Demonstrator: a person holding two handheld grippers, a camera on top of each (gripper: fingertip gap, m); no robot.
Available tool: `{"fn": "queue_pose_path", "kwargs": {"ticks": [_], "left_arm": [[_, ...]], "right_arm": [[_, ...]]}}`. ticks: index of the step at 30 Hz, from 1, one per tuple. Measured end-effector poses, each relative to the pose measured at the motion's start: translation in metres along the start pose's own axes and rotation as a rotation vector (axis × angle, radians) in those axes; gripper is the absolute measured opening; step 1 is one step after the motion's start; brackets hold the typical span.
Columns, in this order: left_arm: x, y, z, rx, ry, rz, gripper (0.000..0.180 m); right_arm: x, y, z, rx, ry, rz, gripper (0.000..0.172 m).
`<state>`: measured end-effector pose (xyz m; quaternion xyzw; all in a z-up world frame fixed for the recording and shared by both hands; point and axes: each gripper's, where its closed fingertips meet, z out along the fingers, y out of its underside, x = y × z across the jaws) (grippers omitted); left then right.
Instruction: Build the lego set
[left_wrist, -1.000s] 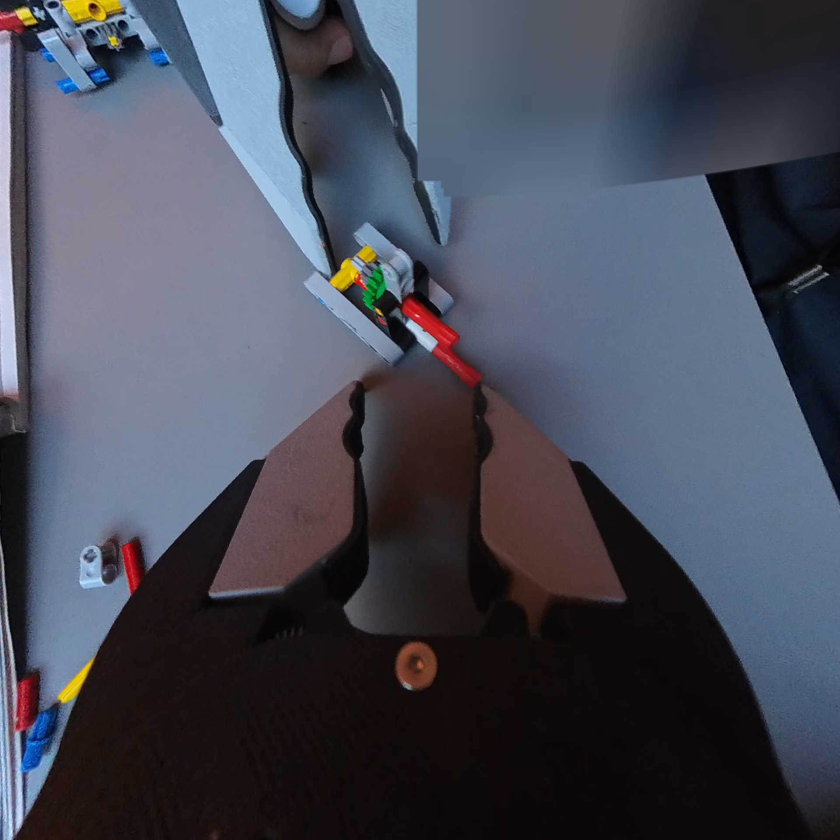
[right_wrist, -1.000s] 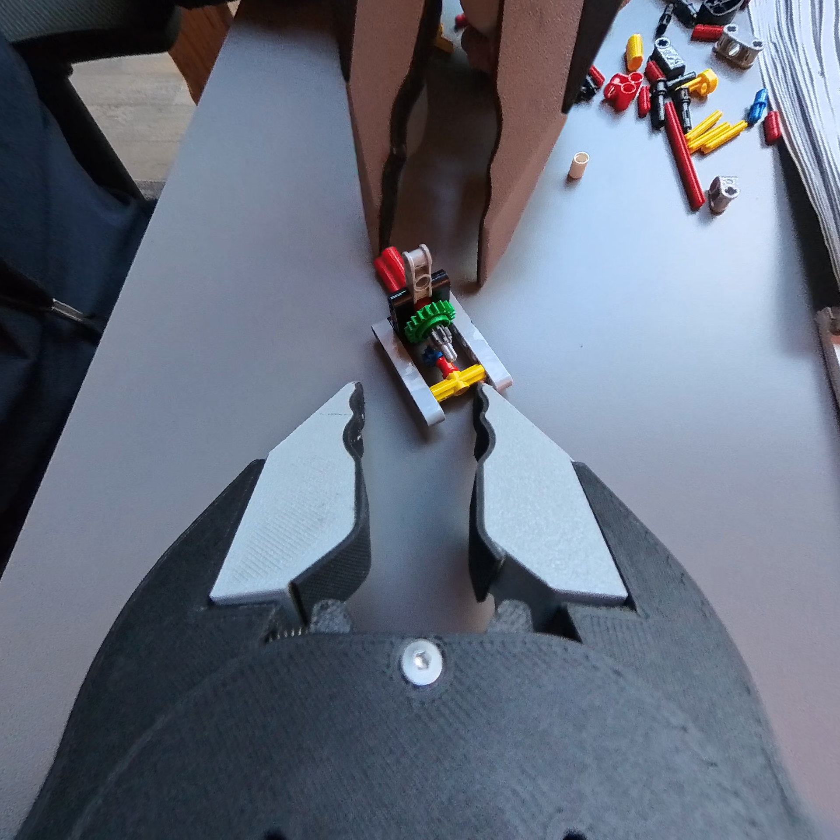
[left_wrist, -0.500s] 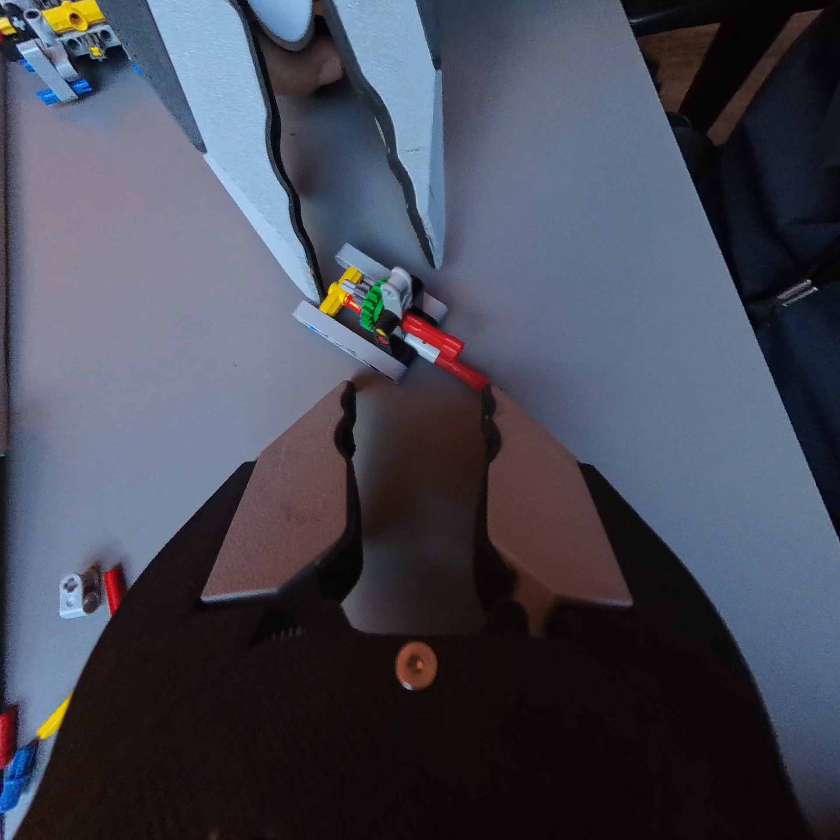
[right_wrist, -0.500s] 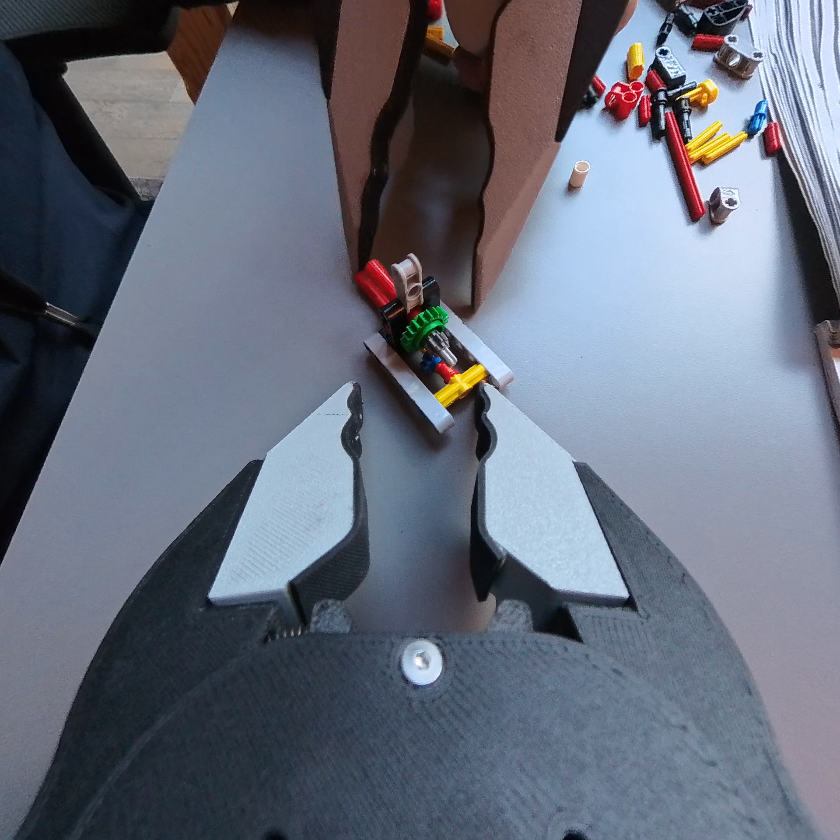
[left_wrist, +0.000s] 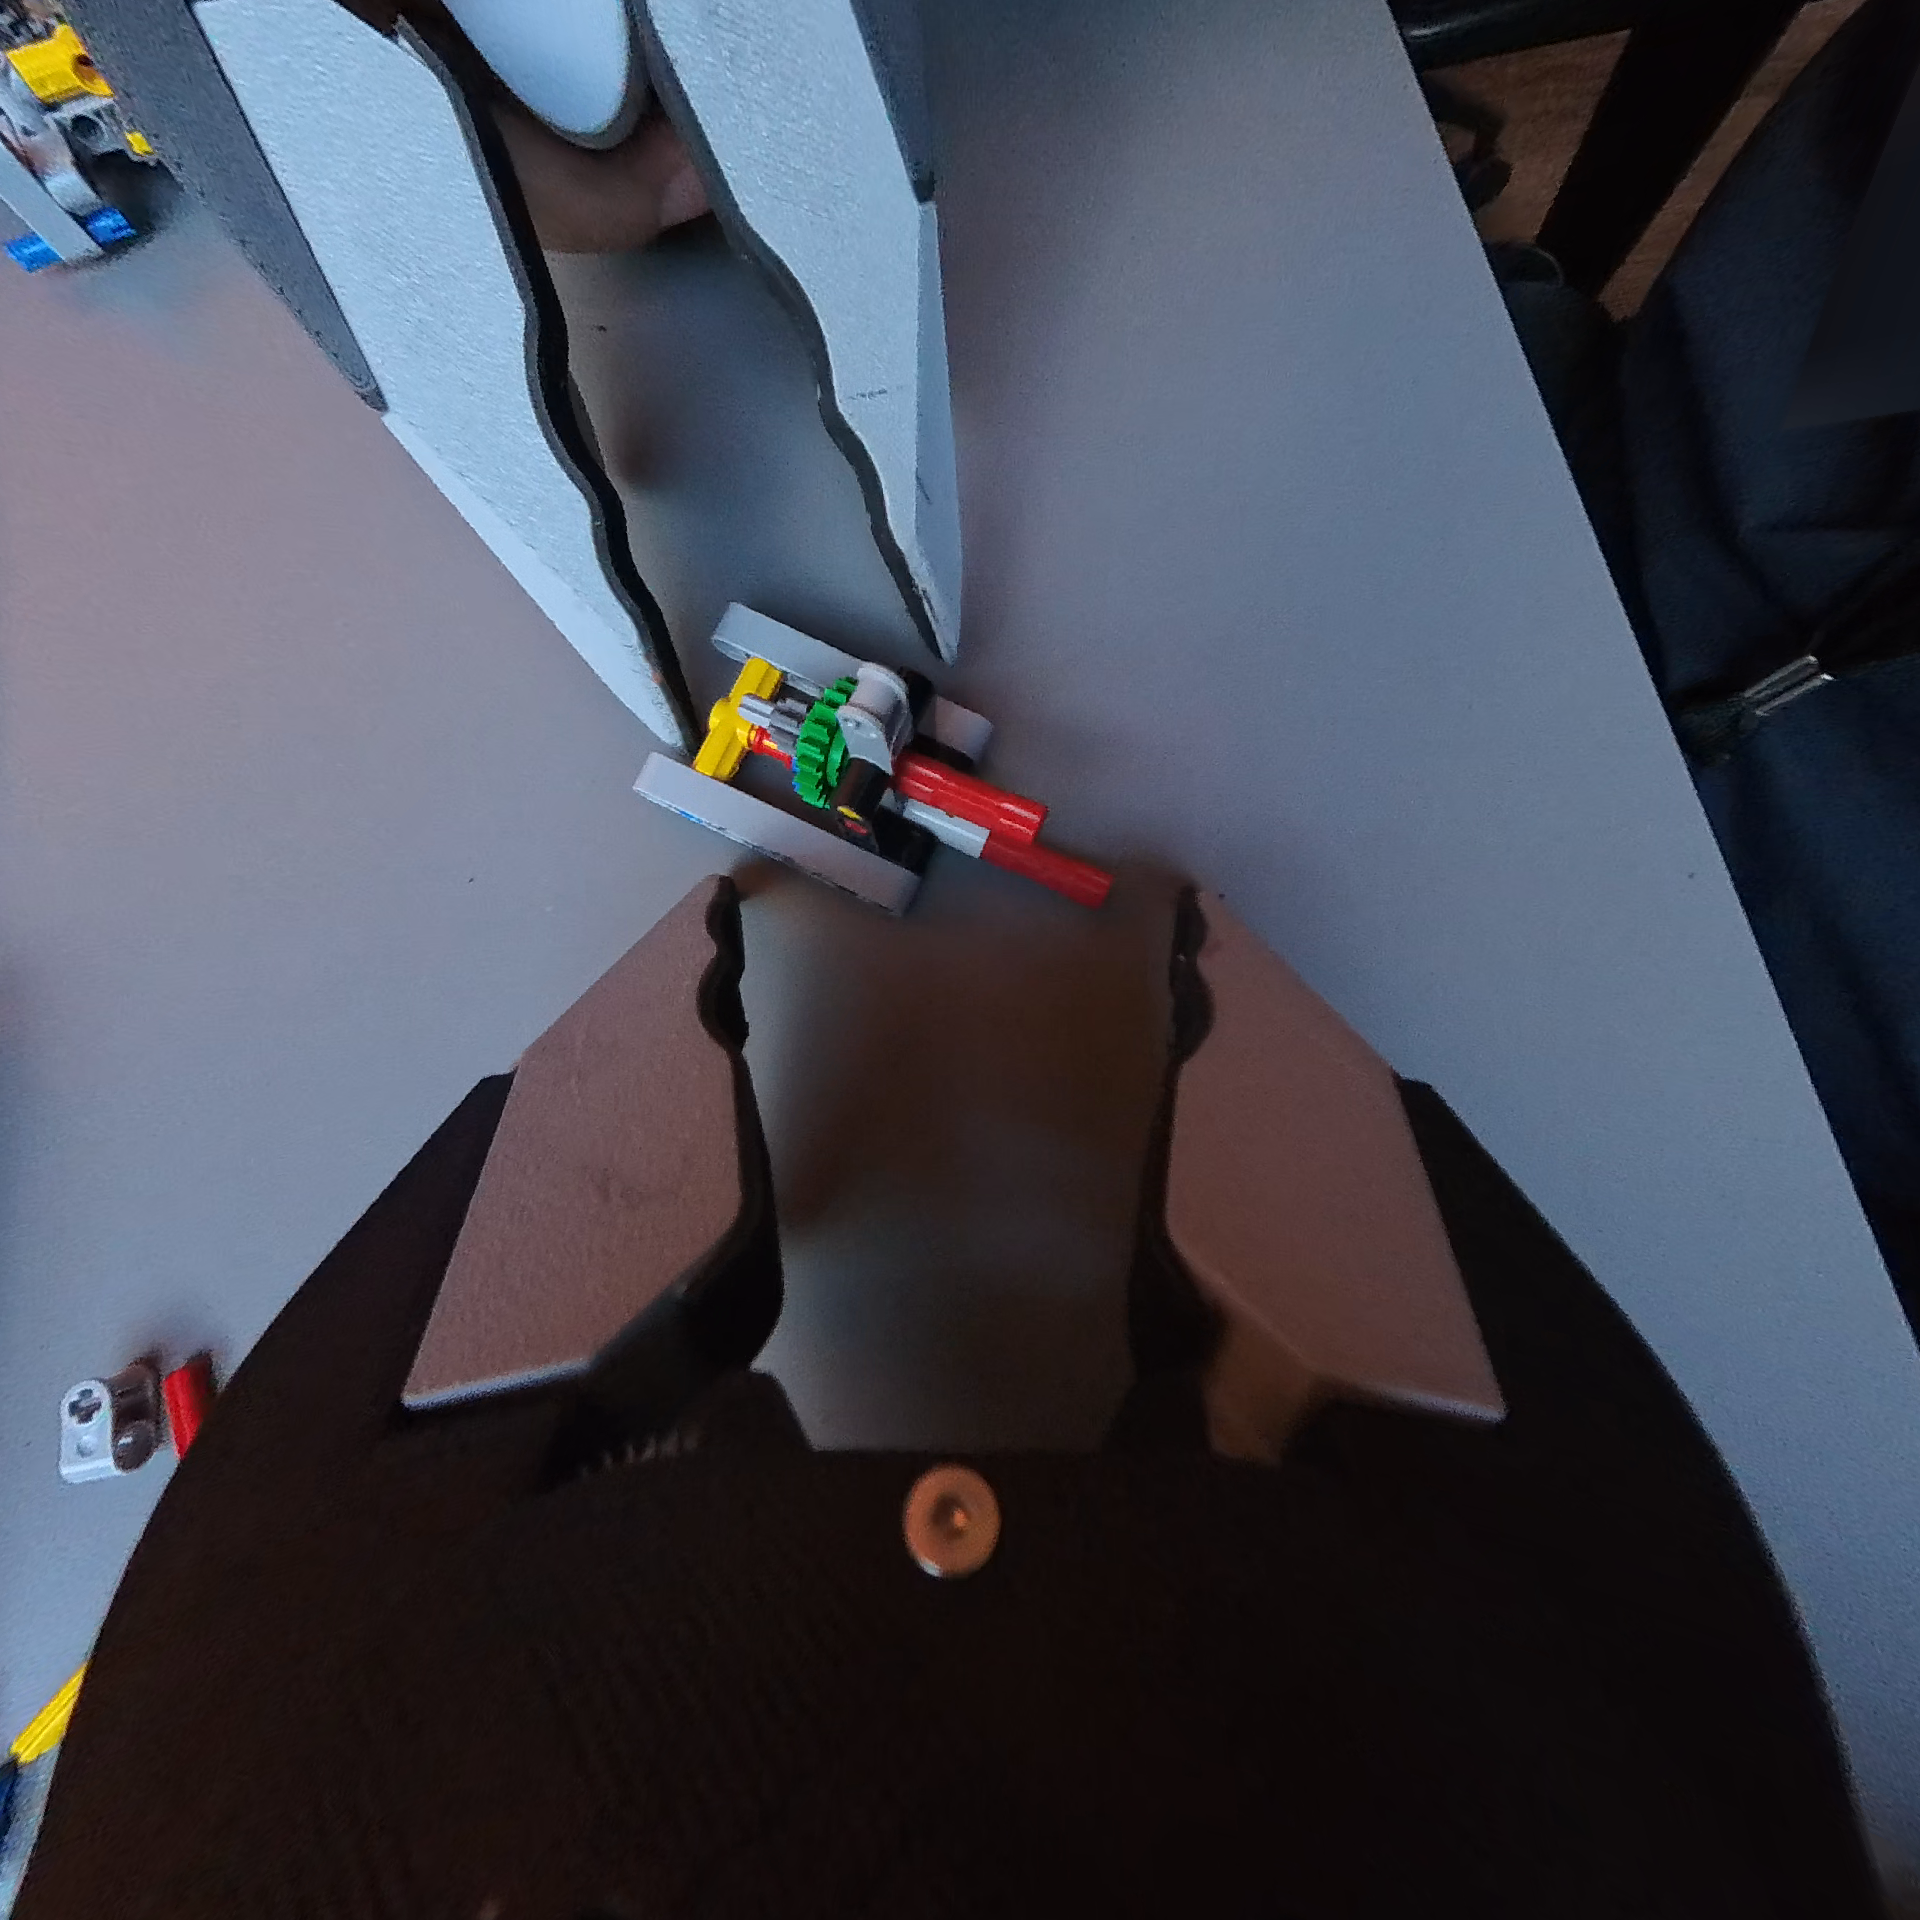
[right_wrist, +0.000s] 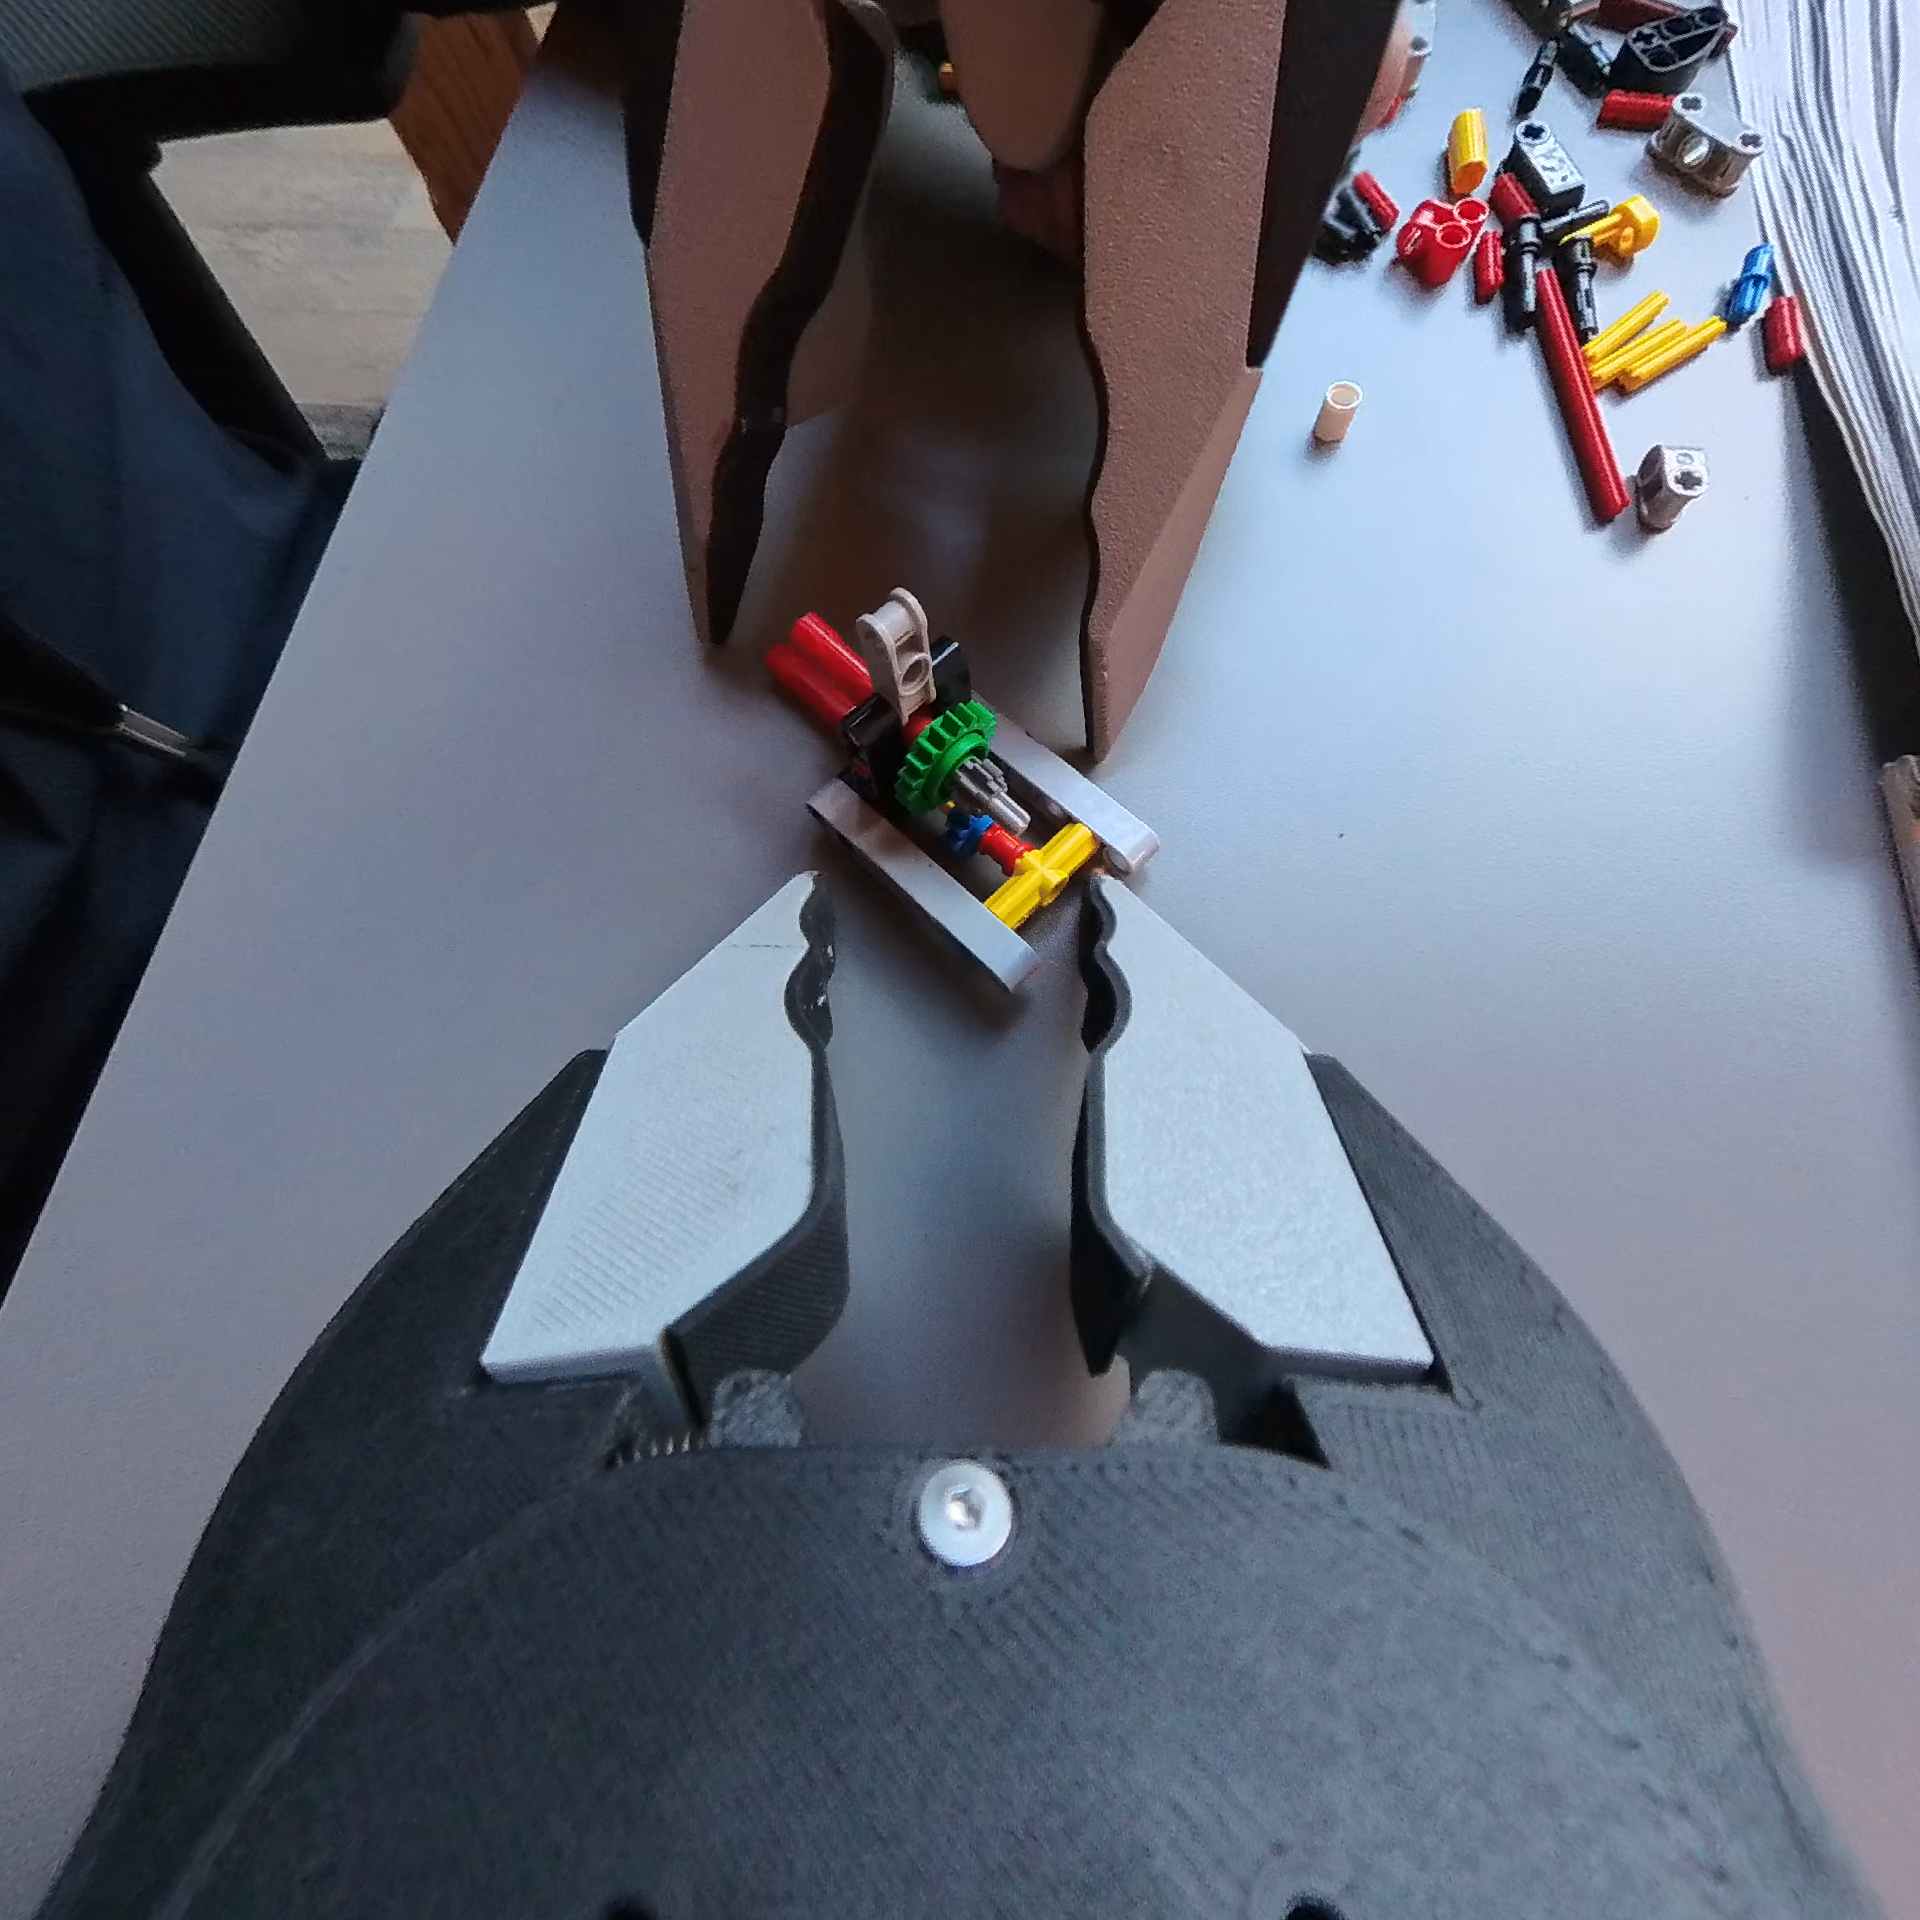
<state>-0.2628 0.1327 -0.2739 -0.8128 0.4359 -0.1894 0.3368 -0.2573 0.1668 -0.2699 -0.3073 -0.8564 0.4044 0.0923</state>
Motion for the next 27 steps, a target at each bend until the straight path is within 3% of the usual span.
{"fn": "queue_pose_path", "kwargs": {"ticks": [4,11,18,22,27], "left_arm": [[-0.011,-0.002,0.002,0.005,-0.046,-0.042,0.073],[-0.018,-0.006,0.006,0.002,-0.082,-0.058,0.083],[-0.031,-0.009,0.007,0.008,-0.167,-0.185,0.084],[-0.031,-0.007,-0.003,0.016,-0.195,-0.128,0.088],[-0.039,-0.003,-0.005,0.023,-0.184,-0.04,0.094]], "right_arm": [[-0.001,0.0,0.0,0.0,-0.001,-0.003,0.047],[0.0,-0.007,0.009,-0.005,0.027,-0.015,0.064],[0.027,-0.007,0.002,-0.011,0.216,0.003,0.081],[0.035,-0.013,-0.018,0.067,0.313,0.127,0.083],[0.015,-0.008,-0.01,0.056,0.369,0.231,0.084]]}}
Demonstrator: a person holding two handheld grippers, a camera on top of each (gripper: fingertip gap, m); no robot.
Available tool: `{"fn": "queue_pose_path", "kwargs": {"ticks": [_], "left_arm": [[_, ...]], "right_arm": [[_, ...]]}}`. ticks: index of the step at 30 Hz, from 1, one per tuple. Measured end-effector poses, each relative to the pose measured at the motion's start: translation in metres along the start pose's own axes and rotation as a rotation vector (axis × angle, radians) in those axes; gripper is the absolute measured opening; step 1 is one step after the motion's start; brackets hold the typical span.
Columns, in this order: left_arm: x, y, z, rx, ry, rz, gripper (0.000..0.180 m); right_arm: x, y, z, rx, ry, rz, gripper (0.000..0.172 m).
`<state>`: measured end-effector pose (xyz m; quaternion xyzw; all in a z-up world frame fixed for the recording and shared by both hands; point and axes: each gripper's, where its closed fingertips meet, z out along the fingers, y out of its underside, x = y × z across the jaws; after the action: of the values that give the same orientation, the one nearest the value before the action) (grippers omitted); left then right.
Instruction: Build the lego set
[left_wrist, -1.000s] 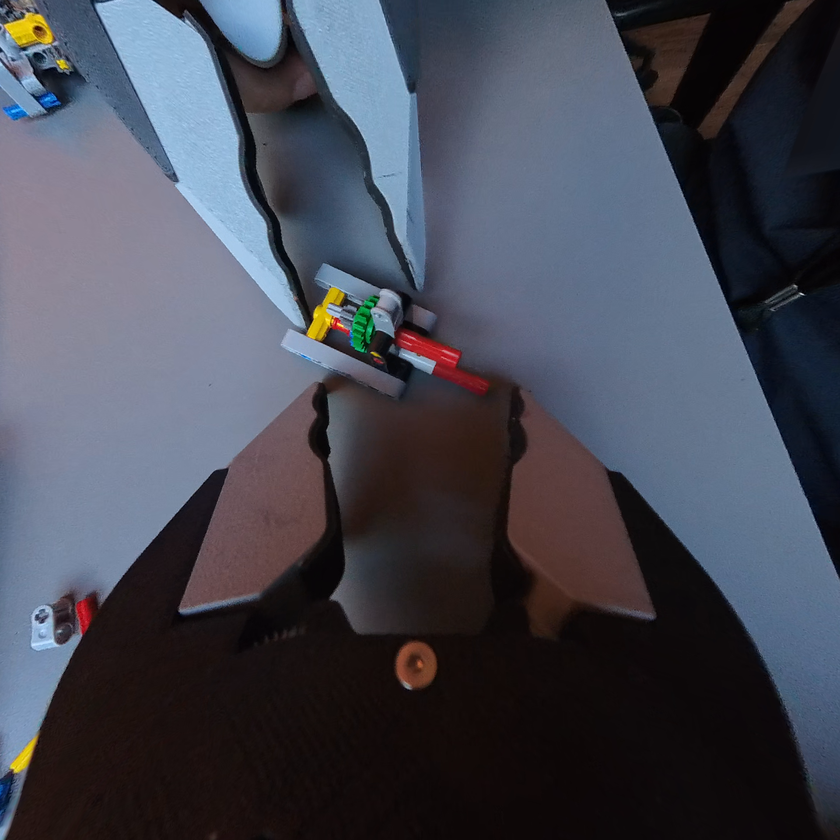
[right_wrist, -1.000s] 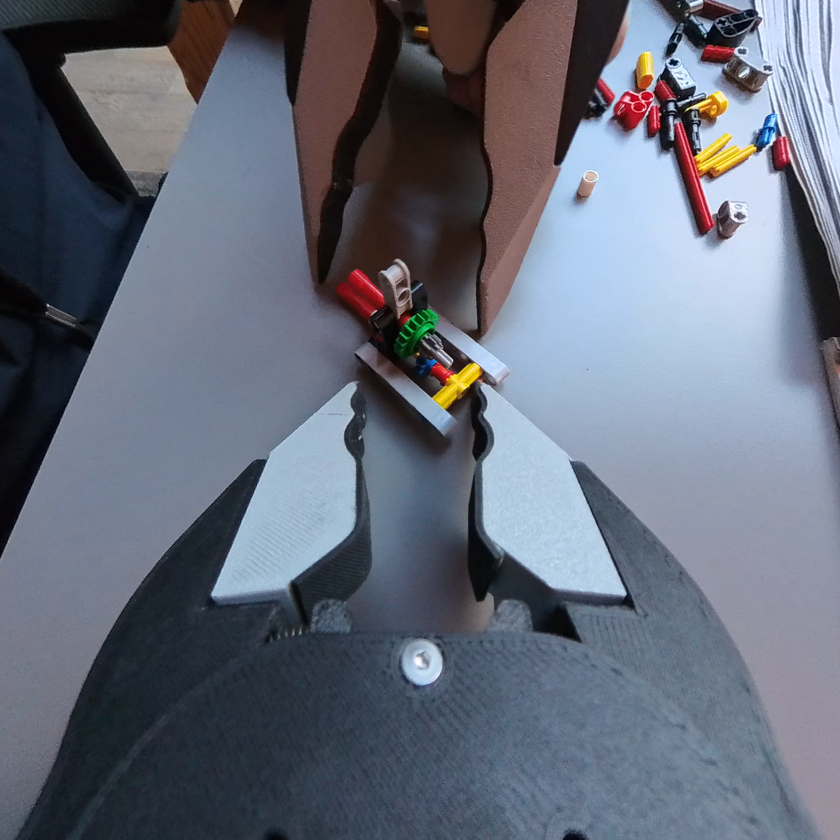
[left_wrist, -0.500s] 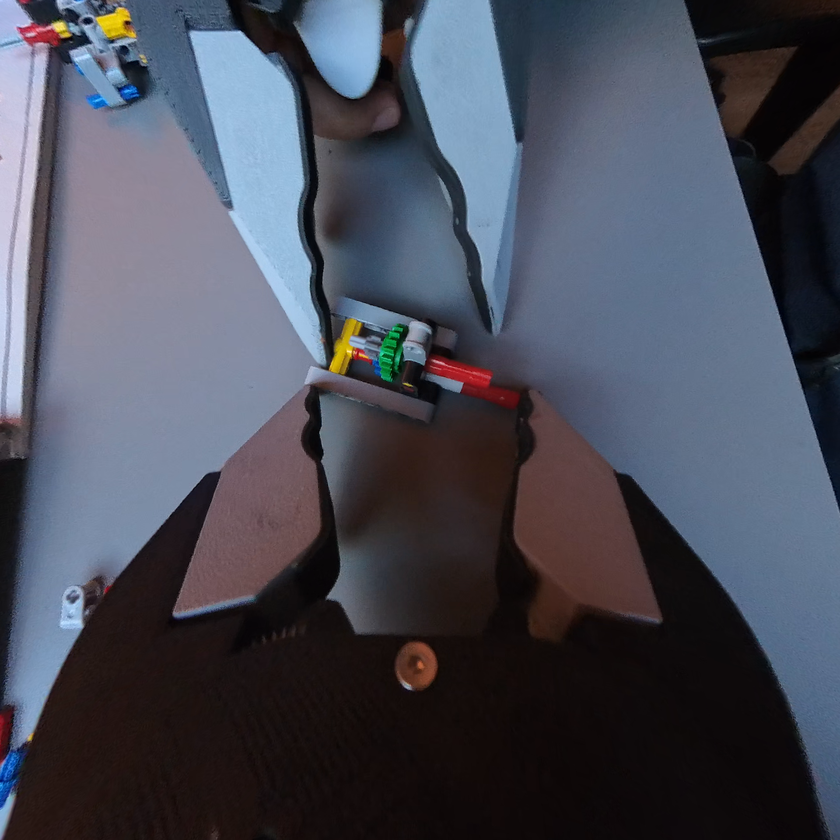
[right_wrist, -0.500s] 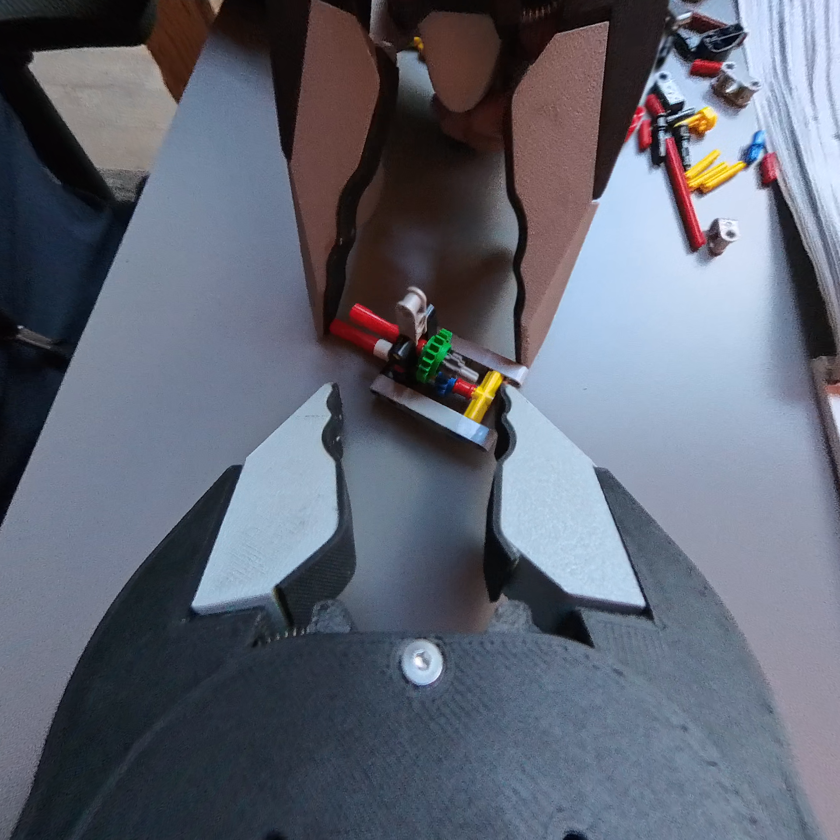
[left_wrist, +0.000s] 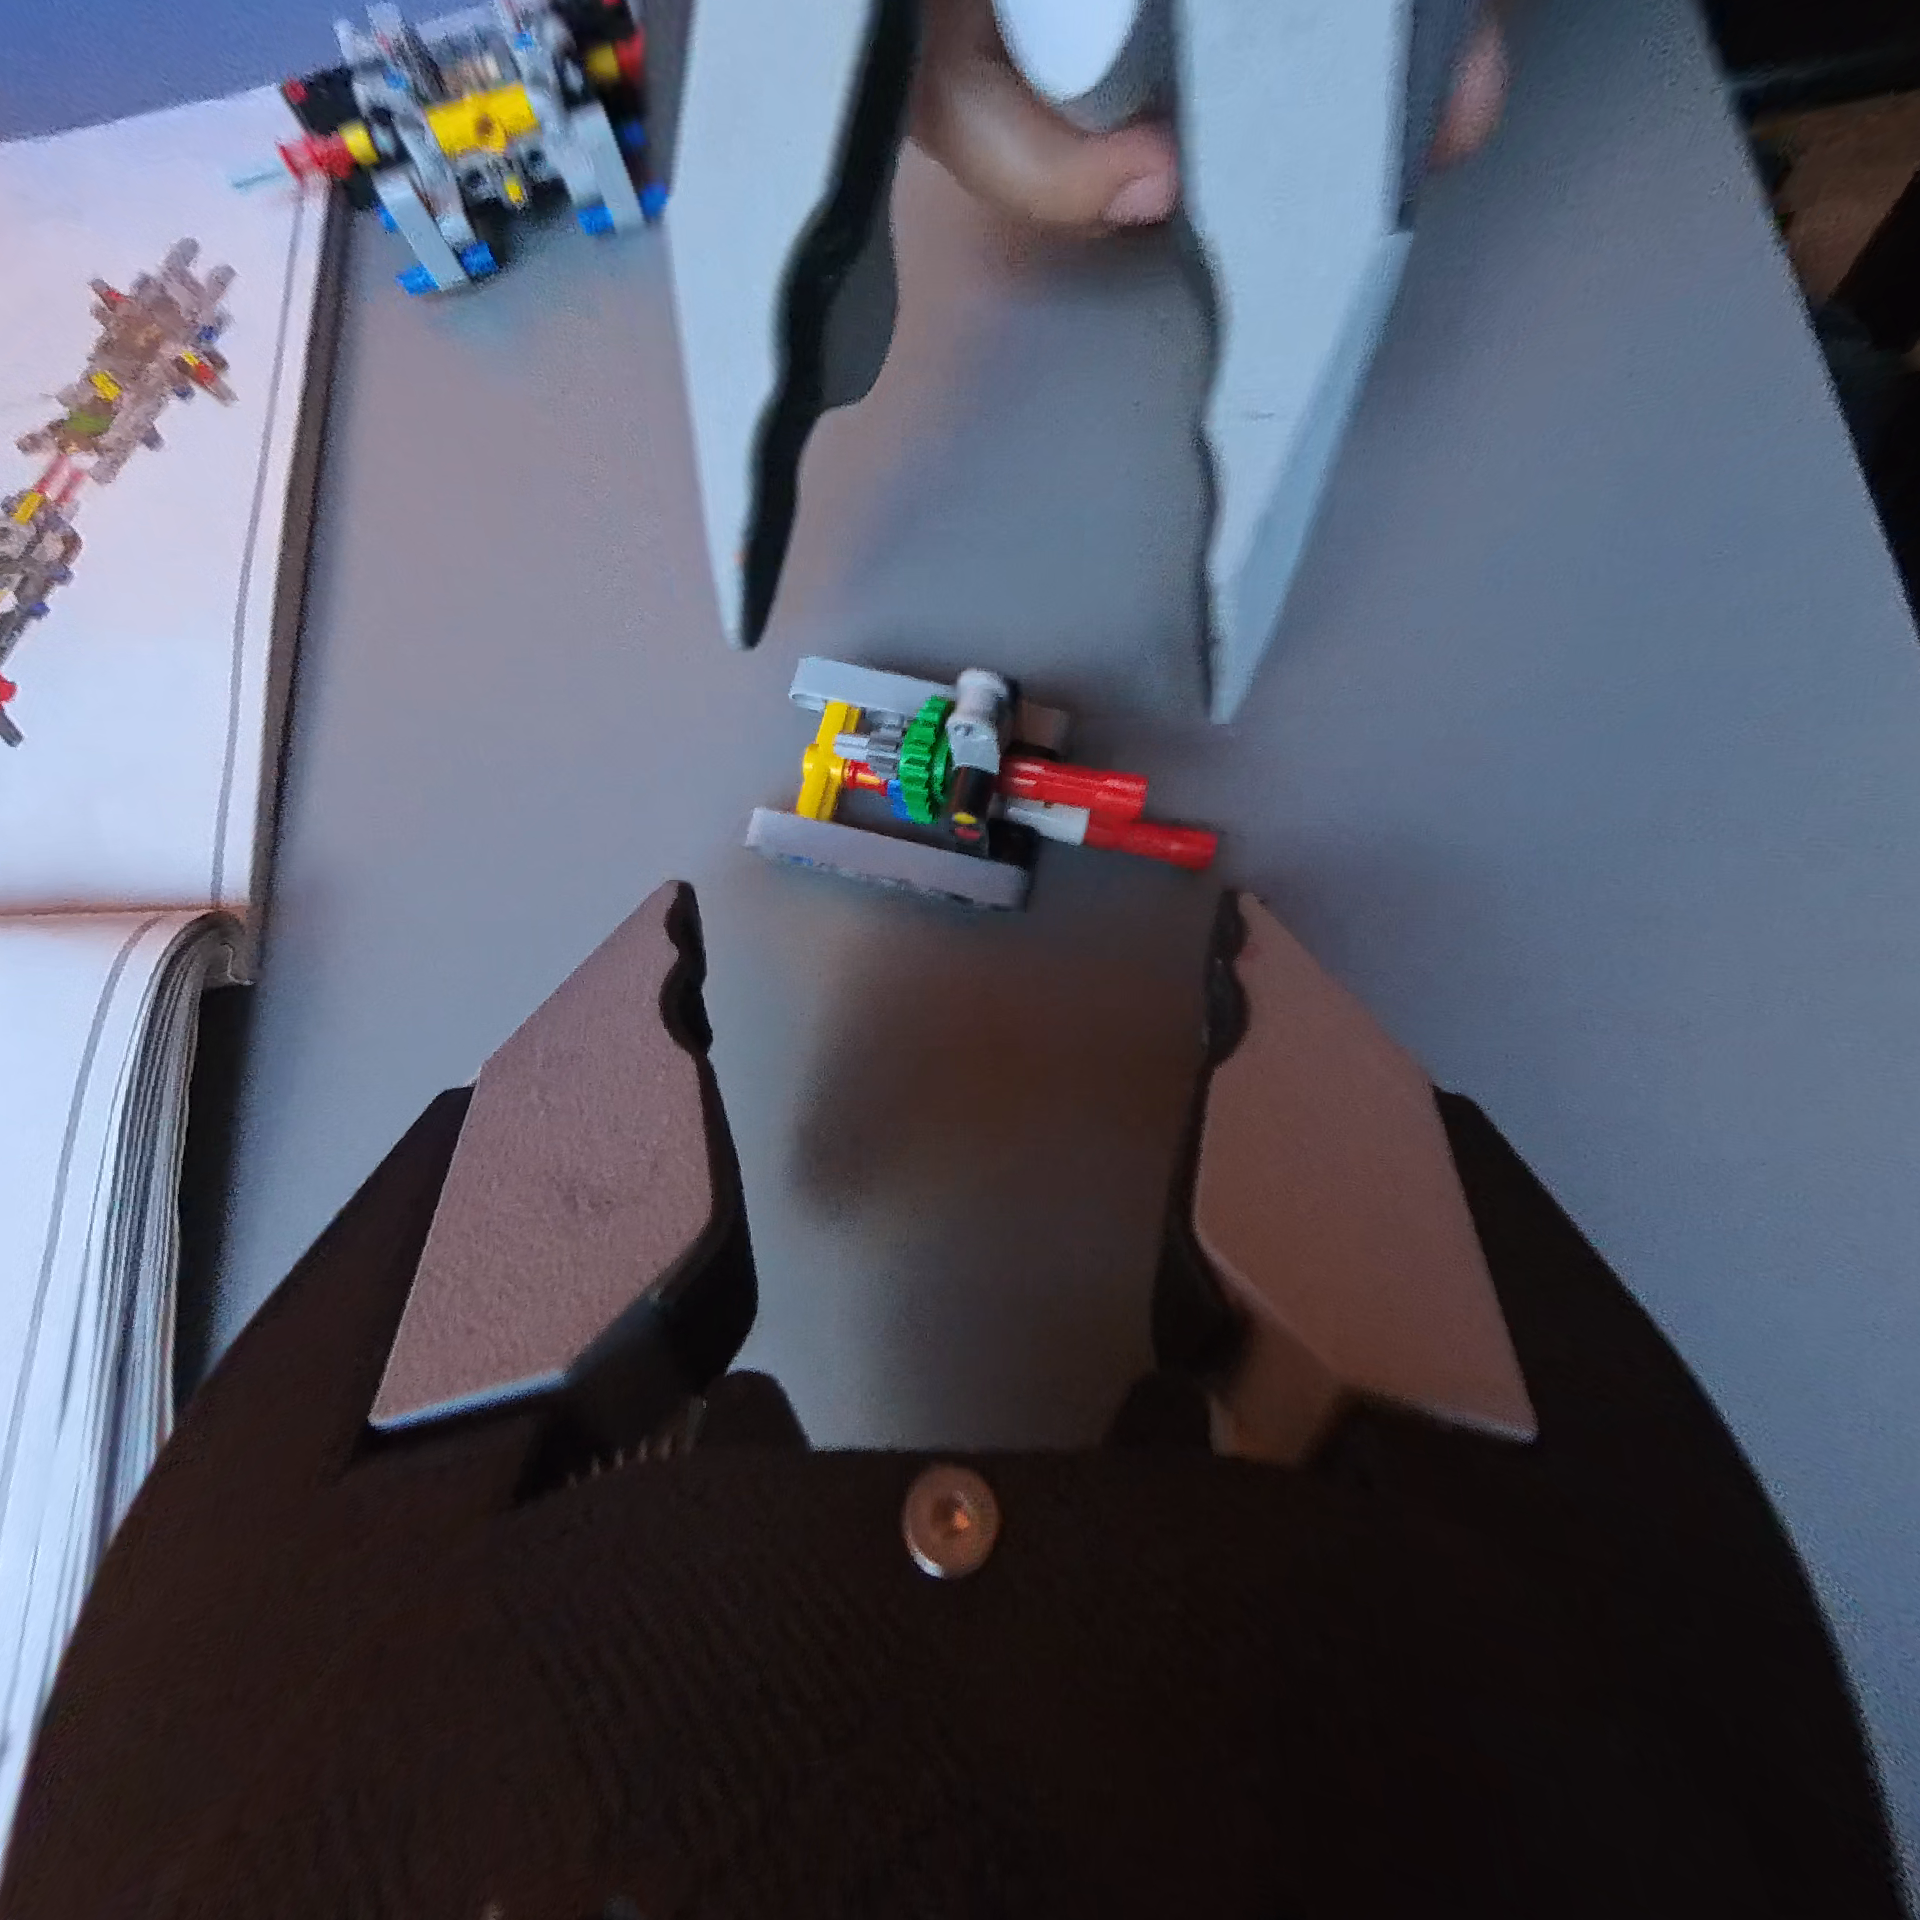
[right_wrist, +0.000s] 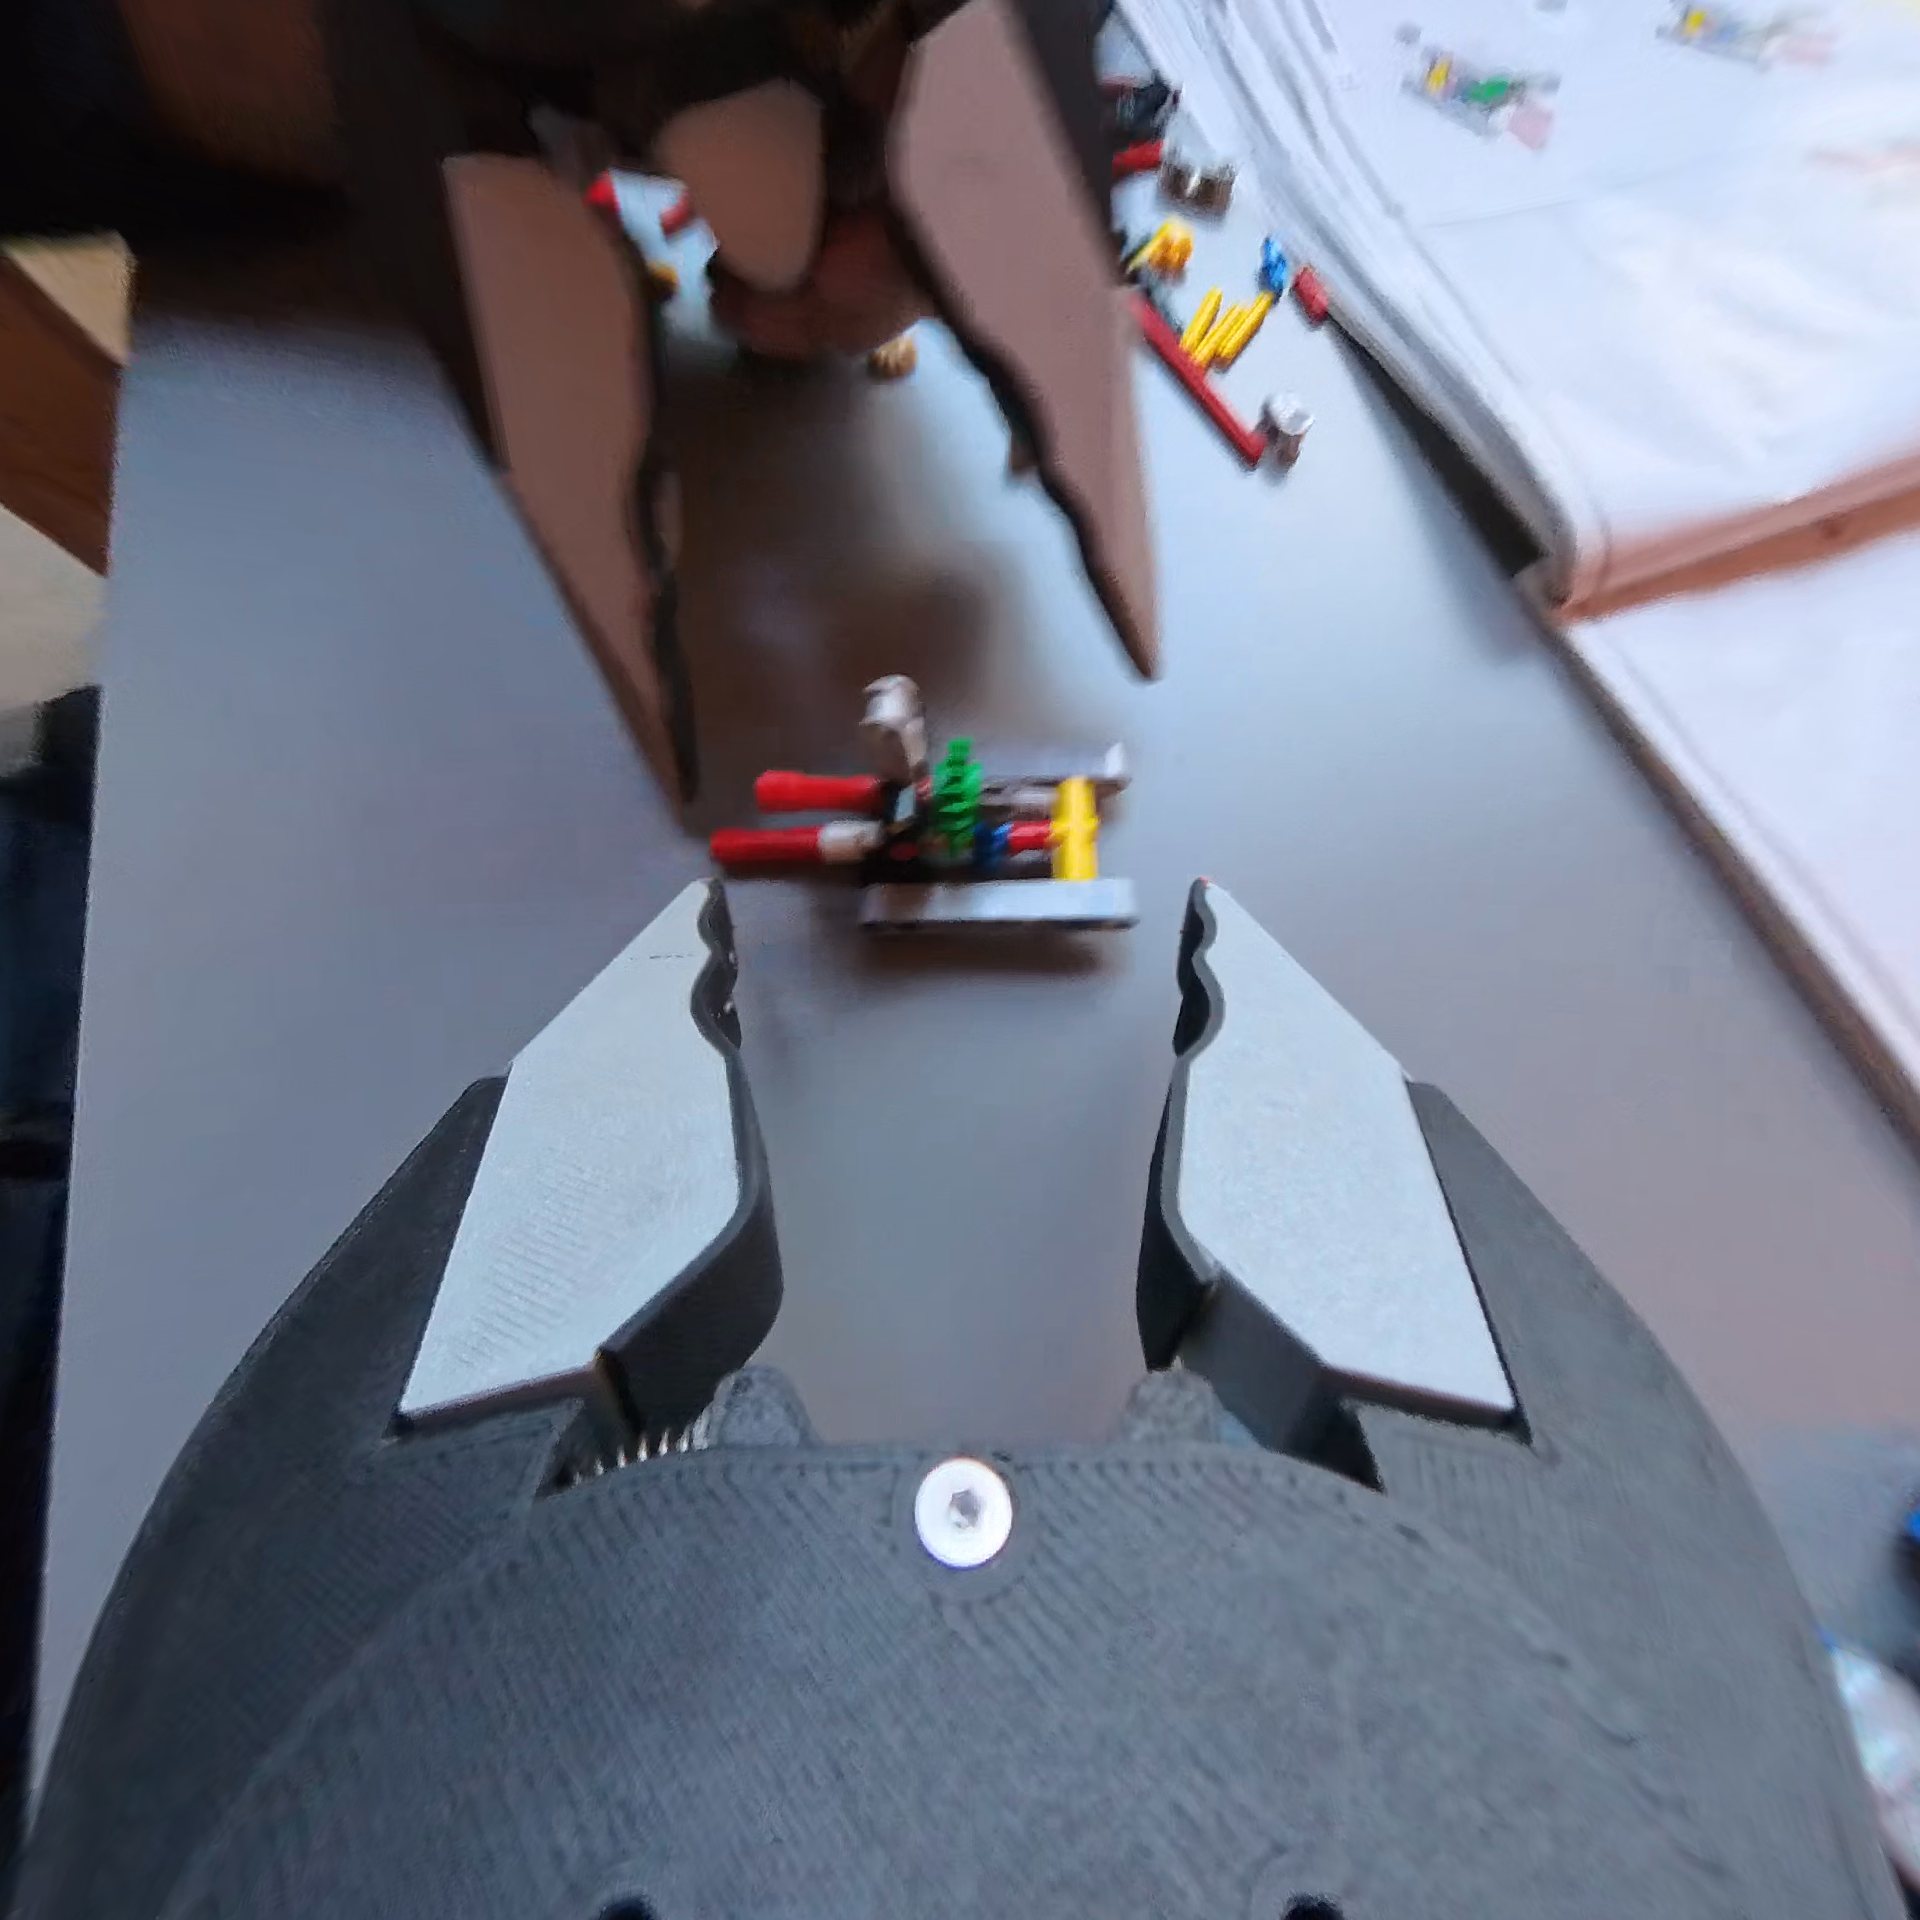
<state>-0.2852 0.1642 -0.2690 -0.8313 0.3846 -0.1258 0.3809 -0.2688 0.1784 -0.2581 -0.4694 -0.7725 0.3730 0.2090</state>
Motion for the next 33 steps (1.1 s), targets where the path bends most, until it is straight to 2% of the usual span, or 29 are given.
{"fn": "queue_pose_path", "kwargs": {"ticks": [5,10,14,18,24,33], "left_arm": [[-0.006,0.003,0.003,-0.02,0.082,0.024,0.101],[-0.001,0.003,0.004,-0.016,0.136,0.07,0.102],[0.005,0.002,0.005,-0.025,0.134,0.054,0.106],[0.006,0.003,0.007,-0.042,0.137,0.011,0.107],[0.003,0.002,0.008,-0.039,0.115,-0.018,0.099],[0.01,0.0,0.009,-0.039,0.112,-0.022,0.098]], "right_arm": [[-0.015,0.014,0.012,-0.103,0.038,0.001,0.094],[-0.003,0.01,0.012,-0.084,0.116,0.037,0.095],[-0.007,0.003,0.009,-0.043,0.093,0.048,0.099],[-0.007,0.01,0.017,-0.084,0.094,0.04,0.098],[-0.009,0.007,0.019,-0.077,0.083,0.044,0.095],[-0.009,0.005,0.021,-0.065,0.064,0.053,0.093]]}}
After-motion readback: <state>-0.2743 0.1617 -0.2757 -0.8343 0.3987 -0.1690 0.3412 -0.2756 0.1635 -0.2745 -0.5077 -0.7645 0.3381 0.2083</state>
